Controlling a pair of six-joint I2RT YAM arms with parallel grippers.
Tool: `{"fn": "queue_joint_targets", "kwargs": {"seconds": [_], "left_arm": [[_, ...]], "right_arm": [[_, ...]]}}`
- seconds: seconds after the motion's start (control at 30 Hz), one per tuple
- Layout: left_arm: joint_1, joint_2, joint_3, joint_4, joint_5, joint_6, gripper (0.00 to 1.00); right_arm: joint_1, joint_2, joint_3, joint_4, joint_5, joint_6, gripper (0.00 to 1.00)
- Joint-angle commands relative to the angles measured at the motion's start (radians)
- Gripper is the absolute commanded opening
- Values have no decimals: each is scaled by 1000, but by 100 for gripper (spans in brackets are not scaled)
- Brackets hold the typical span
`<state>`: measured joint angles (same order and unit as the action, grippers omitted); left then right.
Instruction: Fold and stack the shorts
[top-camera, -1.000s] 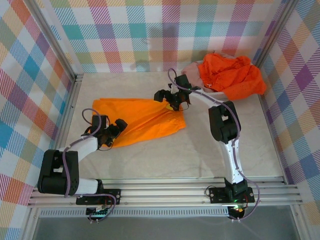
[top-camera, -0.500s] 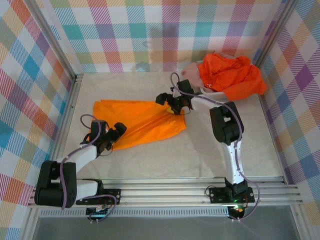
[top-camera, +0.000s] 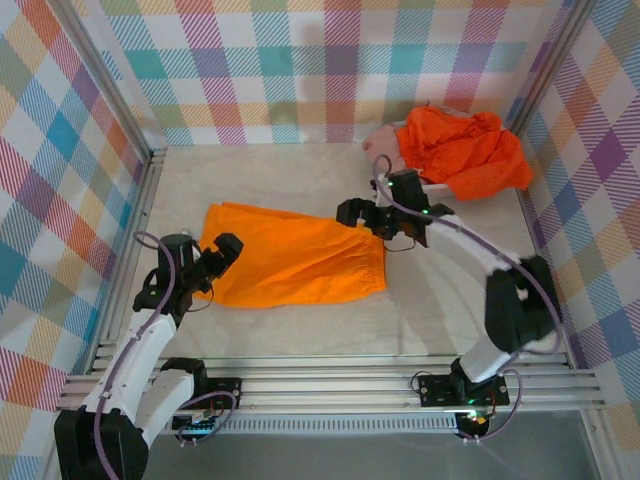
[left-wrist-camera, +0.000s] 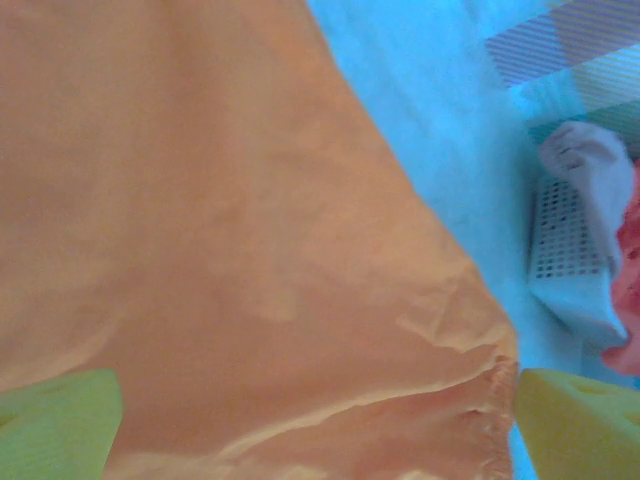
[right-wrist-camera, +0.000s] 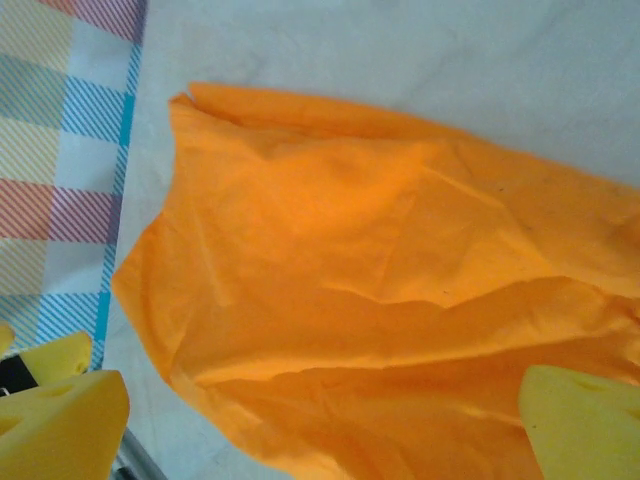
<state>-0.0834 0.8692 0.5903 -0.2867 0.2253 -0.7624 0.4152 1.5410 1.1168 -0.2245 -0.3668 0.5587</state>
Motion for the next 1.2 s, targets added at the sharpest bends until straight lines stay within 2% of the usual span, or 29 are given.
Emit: {"fn": "queue_joint_targets", "kwargs": {"seconds": [0.0,0.1,0.2,0.37,0.47,0.7,0.9,1.03,1.17], "left_arm": [[-7,64,37,-27,17,36,100],[-7,157,24,59,38,29,100],[-9,260,13,118,54,26,100],[-15,363,-27,184,25,37,100],[-19,398,-60,219,19,34,100],[-29,431,-93,247,14,39,100],[-29,430,-111,247,5,48,100],[-29,435,-118,257,4,49,100],[-29,438,-118,256,5,54,100]], "right_arm": [[-25,-108,-105,-115,160,-86,99],[-74,-134,-177,-155,129,-101,99],[-77,-124,-216,-194,140,-110,100],[-70,-61,-236,-191,143,-86,89],[-29,2,-207,-208,192,-83,87],[49,127,-101,-292,354,-60,86],[67,176,-52,-299,399,-43,84],[66,216,-37,-288,385,-29,83],[66,214,-41,-256,304,-25,85]]}}
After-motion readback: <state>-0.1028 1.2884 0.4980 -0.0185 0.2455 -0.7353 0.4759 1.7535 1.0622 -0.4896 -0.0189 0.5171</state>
